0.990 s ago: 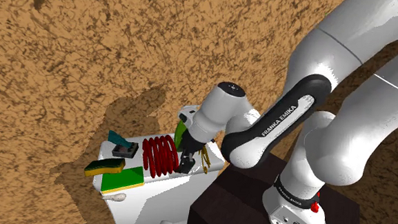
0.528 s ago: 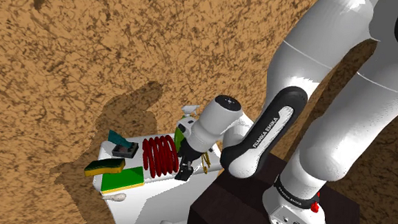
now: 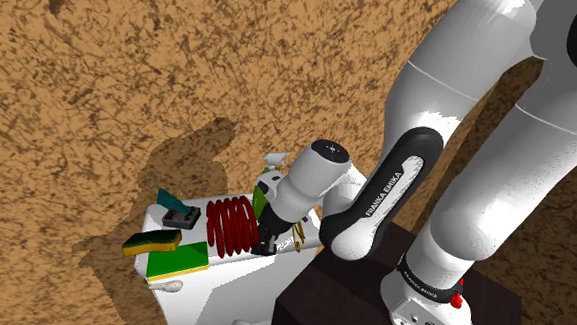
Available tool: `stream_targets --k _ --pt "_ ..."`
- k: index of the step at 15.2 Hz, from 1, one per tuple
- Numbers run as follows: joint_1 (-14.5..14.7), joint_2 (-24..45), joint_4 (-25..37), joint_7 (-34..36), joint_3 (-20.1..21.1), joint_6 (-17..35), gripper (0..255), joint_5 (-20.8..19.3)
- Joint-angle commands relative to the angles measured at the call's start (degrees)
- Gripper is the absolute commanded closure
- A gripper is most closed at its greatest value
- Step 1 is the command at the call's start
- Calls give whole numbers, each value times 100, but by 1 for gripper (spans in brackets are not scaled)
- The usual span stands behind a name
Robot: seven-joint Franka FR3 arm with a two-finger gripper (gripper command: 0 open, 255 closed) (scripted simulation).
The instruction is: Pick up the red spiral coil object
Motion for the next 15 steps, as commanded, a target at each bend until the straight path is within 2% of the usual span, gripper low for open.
stream_targets --k 1,3,4,5,7,10,15 --pt "-9 6 -4 0 6 -4 255 1" --pt "0 6 3 -2 -7 -10 255 -1" --pt "677 -107 -7 24 -696 -134 255 -41" --pt "1151 -224 -14 16 -1170 -258 255 -36" --pt "1702 -468 -20 -124 -1675 -510 255 148" --pt "2078 -836 -14 -280 -2002 -891 255 354" --pt "2324 -1419 35 -406 -2226 -1525 255 511"
